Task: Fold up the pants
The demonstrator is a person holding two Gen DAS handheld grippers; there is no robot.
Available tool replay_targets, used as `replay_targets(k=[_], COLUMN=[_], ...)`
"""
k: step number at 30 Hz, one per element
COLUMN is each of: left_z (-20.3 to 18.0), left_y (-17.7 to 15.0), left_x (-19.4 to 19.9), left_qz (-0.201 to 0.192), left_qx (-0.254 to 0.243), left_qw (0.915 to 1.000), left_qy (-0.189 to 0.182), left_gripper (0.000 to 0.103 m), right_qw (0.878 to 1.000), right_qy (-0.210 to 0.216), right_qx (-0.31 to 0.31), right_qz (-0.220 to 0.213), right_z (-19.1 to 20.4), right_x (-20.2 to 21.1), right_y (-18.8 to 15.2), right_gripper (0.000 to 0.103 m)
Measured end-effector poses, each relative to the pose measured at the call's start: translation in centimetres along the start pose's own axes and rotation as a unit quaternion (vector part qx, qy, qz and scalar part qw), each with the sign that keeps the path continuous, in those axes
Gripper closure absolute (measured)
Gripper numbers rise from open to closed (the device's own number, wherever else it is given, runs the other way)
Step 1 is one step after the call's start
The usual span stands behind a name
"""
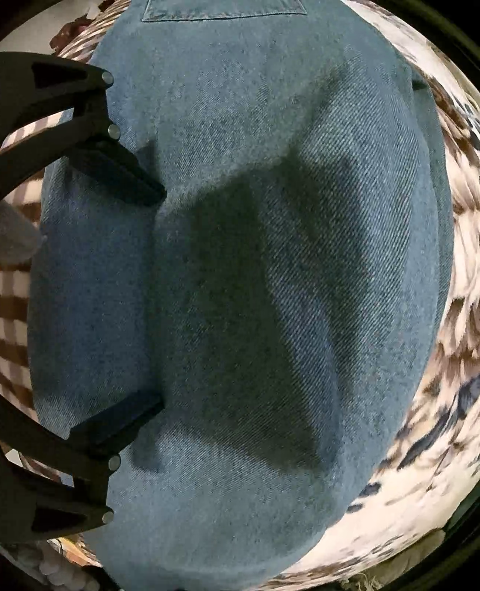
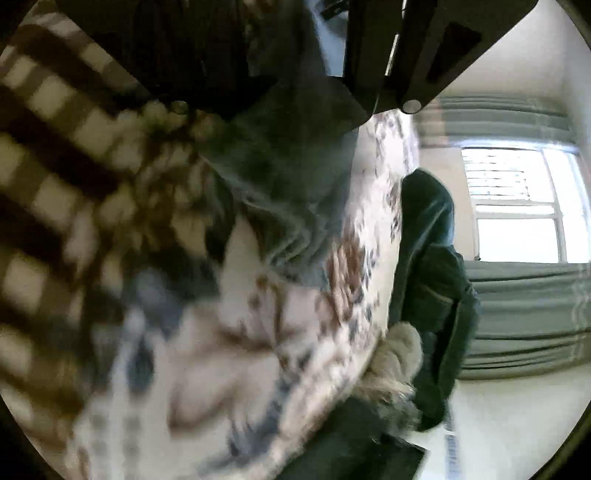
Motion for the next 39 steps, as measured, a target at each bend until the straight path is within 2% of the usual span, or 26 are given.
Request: replay_targets(k=[2, 3, 4, 6, 8, 10, 13, 17, 21, 25, 29, 33, 36, 39], left_z=[-0.2, -0.2, 0.0, -0.2, -0.1, 0.1, 0.9, 3.6, 7.0, 11.1, 15.6, 18.1, 20.7, 23.4], left_y=[0.2, 0.2, -0.2, 0.1, 0.1, -0.1, 0.0, -0.3, -0.8, -1.8, -2.7, -4.4, -5.5, -6.7], left_x=[0.0, 0.0, 0.1, 0.6, 1.0, 1.9, 4.1, 6.5, 7.7, 9.0, 10.7, 11.2, 11.3, 11.3], left_qz=[0.003, 0.003, 0.004, 0.007, 0.007, -0.007, -0.041, -0.065, -0.073, -0.075, -0.085, -0.093, -0.094, -0.095], left_qx=[-0.001, -0.002, -0.002, -0.004, 0.0, 0.008, 0.023, 0.054, 0.086, 0.127, 0.155, 0.168, 0.176, 0.184], left_qw=[1.0, 1.0, 1.0, 1.0, 1.0, 0.9999, 0.9989, 0.9964, 0.9936, 0.9887, 0.9829, 0.9791, 0.9777, 0.9759], left_qy=[-0.002, -0.003, -0.004, -0.002, -0.002, -0.002, 0.003, -0.002, -0.005, -0.028, -0.05, -0.066, -0.066, -0.067], left_gripper=[0.0, 0.0, 0.0, 0.0, 0.0, 0.0, 0.0, 0.0, 0.0, 0.0, 0.0, 0.0, 0.0, 0.0], right_qw=[1.0, 1.0, 1.0, 0.998, 0.998, 0.997, 0.998, 0.998, 0.997, 0.992, 0.98, 0.962, 0.946, 0.926], right_qy=[-0.009, -0.017, -0.021, -0.008, -0.028, -0.053, -0.057, -0.062, -0.078, -0.083, -0.088, -0.092, -0.1, -0.115], right_qx=[0.002, 0.006, 0.004, -0.021, 0.006, 0.011, -0.019, -0.015, 0.027, 0.097, 0.176, 0.248, 0.288, 0.321], right_qz=[-0.005, 0.0, 0.01, 0.063, 0.063, 0.058, 0.019, 0.015, 0.004, -0.002, 0.011, 0.062, 0.113, 0.163], right_z=[-0.4, -0.9, -1.3, -2.4, -1.9, -1.9, -2.7, -2.2, 2.0, 9.6, 17.6, 23.5, 25.0, 24.5], right_x=[-0.1, -0.6, -1.1, -3.8, -4.4, -4.1, -1.9, -1.8, -1.3, -1.1, -3.2, -9.0, -14.8, -20.8], right_y=[0.0, 0.0, -0.3, -1.2, -1.4, -1.5, -0.5, -0.6, -1.5, -3.7, -8.9, -16.3, -22.9, -29.0], right_gripper=[0.094, 0.09, 0.085, 0.074, 0.075, 0.096, 0.097, 0.097, 0.096, 0.096, 0.096, 0.096, 0.097, 0.097])
Point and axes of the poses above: each gripper's, at about its wrist camera, not at the fingertips, and x roughly against the way its jaws point, z to its left, y to its top, the point moved 10 cm from there along -x, roughly the way its jaws point, and after that the axes turned 14 degrees about z, right-handed, at the moved point
